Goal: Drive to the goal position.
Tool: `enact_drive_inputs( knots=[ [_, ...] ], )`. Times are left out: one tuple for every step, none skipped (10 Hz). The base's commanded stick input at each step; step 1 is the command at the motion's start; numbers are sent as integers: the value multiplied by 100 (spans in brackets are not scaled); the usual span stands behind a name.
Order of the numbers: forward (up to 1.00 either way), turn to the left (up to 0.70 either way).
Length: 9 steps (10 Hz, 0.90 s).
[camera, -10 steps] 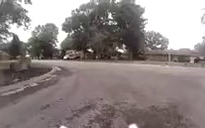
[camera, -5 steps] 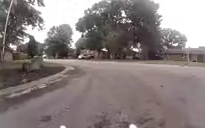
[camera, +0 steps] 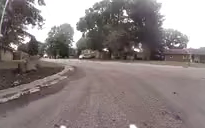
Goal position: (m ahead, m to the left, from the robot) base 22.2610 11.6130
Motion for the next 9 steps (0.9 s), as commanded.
enact_drive_inputs(
  knots=[
    [70,35],
    [70,35],
    [70,21],
    [70,0],
    [70,0],
    [70,0],
    [70,0],
    [70,0],
    [70,0]
  ],
)
